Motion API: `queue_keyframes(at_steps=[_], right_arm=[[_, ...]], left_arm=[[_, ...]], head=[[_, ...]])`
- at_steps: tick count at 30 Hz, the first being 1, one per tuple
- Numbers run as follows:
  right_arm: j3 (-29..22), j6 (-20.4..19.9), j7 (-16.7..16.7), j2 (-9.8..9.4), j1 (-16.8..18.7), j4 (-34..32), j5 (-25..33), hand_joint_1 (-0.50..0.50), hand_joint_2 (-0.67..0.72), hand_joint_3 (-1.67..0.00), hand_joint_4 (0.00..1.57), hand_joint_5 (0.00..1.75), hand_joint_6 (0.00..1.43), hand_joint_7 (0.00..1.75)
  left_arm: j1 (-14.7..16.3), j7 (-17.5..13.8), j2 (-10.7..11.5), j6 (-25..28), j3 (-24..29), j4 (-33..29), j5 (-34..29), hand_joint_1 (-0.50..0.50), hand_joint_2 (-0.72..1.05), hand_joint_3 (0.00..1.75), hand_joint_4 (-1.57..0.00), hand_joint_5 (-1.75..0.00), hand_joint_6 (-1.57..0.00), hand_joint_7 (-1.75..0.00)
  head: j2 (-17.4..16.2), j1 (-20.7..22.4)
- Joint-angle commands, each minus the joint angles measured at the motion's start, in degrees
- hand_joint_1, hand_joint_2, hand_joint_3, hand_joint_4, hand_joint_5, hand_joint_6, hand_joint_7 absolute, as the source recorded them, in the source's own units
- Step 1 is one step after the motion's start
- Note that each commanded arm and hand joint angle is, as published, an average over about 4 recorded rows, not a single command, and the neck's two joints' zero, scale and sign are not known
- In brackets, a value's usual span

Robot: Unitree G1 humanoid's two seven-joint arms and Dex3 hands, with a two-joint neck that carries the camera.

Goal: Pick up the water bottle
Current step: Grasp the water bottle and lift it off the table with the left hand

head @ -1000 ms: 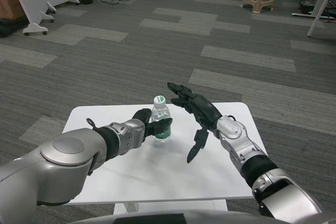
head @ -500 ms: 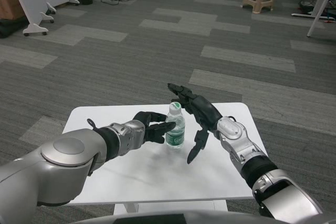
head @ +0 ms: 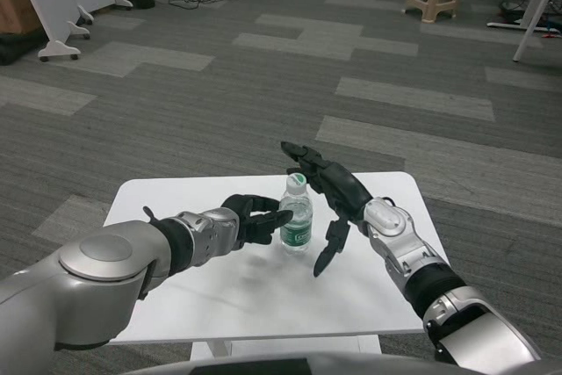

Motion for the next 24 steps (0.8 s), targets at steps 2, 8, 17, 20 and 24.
queue_keyframes(at_steps=[2,8,17,20,24], right_arm=[[-0.7,-0.7,-0.4,-0.65,1.2,-1.3,0.5,-0.21,0.57,-0.24,0.0,0.58,0.0,0.0],[-1.3,-0.6,-0.4,-0.78,2.3,-2.2,0.6,-0.21,0.57,-0.24,0.0,0.58,0.0,0.0],[-3.0,-0.7,-0.7,-0.82,2.9,-2.4,0.6,-0.25,0.55,-0.24,0.0,0.58,0.0,0.0],[-5.0,-0.7,-1.3,-1.11,2.9,-0.3,0.6,-0.25,0.57,-0.24,0.0,0.58,0.0,0.0],[-7.5,-0.5,-2.2,-1.79,1.9,4.4,0.6,-0.25,0.63,-0.24,0.0,0.58,0.0,0.0]], left_arm=[[1.7,-1.4,2.7,-1.0,0.3,-2.3,1.5,0.5,0.87,0.09,0.0,-1.64,-0.2,-0.56],[2.9,-2.5,4.4,-2.0,0.8,-4.2,2.0,0.5,0.87,0.09,0.0,-1.54,-0.1,-0.45],[5.0,-4.0,6.5,-4.0,3.0,-6.7,3.4,0.5,1.0,0.09,0.0,-1.54,0.0,-0.17],[5.9,-4.0,7.2,-4.2,4.8,-7.4,5.0,0.5,1.05,0.09,0.0,-1.46,0.0,-0.07],[6.1,-4.0,7.4,-4.5,5.1,-7.7,5.9,0.5,1.05,0.09,0.0,-1.08,0.0,0.0]], head=[[0.1,-0.4],[0.3,-0.8],[0.3,-1.2],[0.3,-1.7],[-0.1,-2.4]])
